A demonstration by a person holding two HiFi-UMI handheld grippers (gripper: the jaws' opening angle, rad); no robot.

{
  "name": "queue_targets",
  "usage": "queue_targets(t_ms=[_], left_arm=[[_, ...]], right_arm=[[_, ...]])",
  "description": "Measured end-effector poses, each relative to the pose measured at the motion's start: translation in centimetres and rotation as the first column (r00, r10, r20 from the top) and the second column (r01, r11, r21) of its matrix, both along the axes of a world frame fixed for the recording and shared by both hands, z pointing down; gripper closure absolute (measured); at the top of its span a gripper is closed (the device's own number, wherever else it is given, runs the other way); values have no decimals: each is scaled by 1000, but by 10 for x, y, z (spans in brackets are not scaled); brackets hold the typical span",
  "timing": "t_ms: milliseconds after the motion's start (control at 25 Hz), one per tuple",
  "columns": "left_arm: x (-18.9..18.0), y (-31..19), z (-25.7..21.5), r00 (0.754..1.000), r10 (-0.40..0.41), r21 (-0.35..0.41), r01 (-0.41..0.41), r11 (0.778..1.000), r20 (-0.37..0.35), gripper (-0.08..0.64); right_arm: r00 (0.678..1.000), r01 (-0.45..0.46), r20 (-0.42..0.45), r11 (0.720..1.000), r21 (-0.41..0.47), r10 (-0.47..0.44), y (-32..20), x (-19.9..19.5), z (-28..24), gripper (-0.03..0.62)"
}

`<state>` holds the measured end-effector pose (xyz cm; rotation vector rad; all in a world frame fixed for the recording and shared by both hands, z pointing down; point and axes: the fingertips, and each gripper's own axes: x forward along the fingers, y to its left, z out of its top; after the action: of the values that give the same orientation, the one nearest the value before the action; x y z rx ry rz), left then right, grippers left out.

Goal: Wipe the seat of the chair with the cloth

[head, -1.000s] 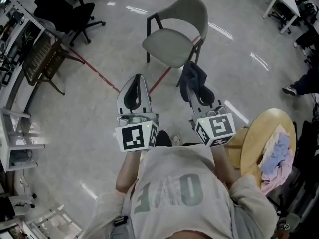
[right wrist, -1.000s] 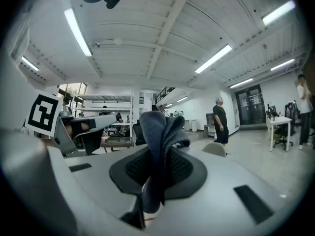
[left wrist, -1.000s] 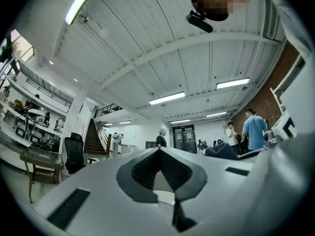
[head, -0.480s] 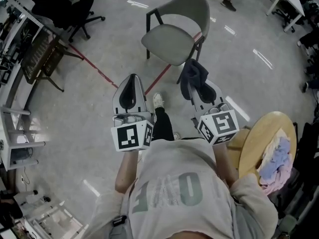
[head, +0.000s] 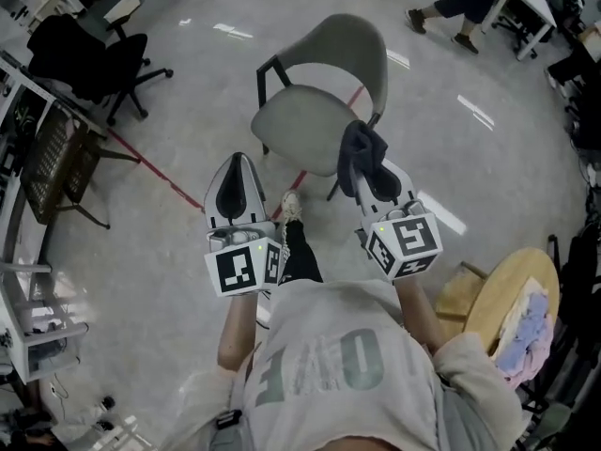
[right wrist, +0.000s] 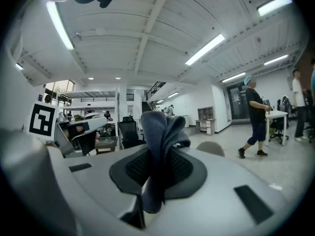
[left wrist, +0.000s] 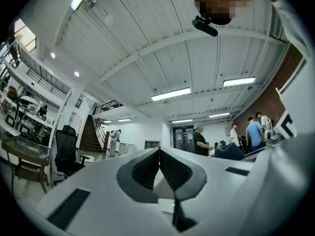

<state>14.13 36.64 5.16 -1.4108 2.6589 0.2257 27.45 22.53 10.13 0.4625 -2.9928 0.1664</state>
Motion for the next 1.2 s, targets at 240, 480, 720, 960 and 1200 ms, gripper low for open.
queue_targets(t_ms=[240,480,720,960,1200], left_arm=[[-121,-85,-7,998,63,-36,-63,997,-1,545],[-234,-161,-26,992,123,-42,-122,992,27,545],[-301,-219,-32,982,178,-32,-177,984,57,545],[-318,-256,-13,977,209,-42,-208,977,37,545],[-311,-270,-4,975,223,-53,-222,974,13,545]], right_arm=[[999,-49,-11,999,-22,49,-71,-112,-8,535],[992,-129,-8,991,-46,128,-144,-214,-16,535],[980,-189,-66,982,-28,187,-192,-269,-7,535],[972,-215,-106,976,-40,210,-216,-285,9,535],[974,-210,-95,976,-58,204,-230,-291,11,535]])
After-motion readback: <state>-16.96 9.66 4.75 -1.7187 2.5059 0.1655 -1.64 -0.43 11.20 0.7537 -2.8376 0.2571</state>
